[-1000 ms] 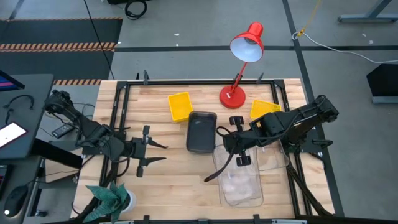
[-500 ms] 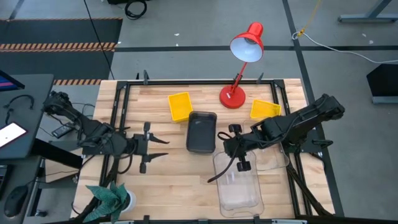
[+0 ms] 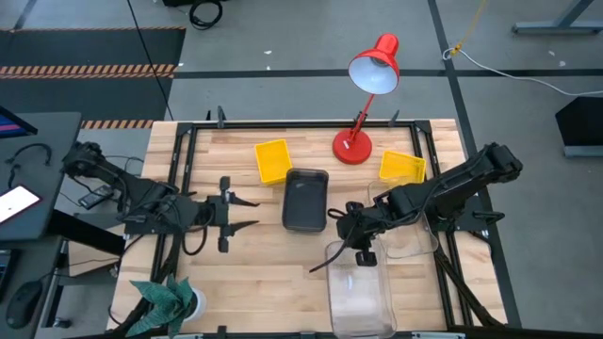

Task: Stack baskets by color
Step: Stack the top transparent bin on the bottom transparent bin, then stack the top transparent bin on the transparent bin

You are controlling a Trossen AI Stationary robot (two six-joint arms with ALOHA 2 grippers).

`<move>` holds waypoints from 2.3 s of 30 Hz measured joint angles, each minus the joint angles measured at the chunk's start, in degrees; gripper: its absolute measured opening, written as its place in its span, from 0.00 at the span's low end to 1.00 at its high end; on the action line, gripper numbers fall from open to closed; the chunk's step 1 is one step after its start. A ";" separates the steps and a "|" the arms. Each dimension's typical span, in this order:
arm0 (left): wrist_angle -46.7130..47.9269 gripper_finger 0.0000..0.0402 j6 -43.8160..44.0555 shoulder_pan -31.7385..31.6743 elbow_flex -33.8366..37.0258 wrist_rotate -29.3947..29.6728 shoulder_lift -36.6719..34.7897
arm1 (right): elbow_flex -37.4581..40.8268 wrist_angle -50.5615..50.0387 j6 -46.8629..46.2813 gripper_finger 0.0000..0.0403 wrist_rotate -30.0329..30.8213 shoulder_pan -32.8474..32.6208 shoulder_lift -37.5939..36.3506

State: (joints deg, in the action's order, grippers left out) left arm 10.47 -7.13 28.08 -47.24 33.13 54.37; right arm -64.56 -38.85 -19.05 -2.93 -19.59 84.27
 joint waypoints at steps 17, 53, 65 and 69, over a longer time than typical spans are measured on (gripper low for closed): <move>0.70 0.44 -0.08 -0.66 0.00 -0.42 0.00 | -3.15 -10.99 -2.65 0.44 -4.57 4.43 -0.88; 4.69 0.44 0.50 -4.24 0.00 7.10 0.02 | 9.04 -39.08 -6.21 0.40 12.45 13.18 -19.05; 5.05 0.44 0.57 -4.24 0.00 7.10 0.02 | 9.08 -36.83 18.58 0.43 10.98 35.38 -15.38; 6.46 0.43 0.59 -4.24 0.00 7.07 0.02 | 9.08 -35.33 24.60 0.43 10.95 38.40 -12.83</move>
State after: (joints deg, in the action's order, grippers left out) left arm 16.92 -6.55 23.83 -47.24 40.21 54.39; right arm -55.48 -74.18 5.54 8.02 18.81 71.44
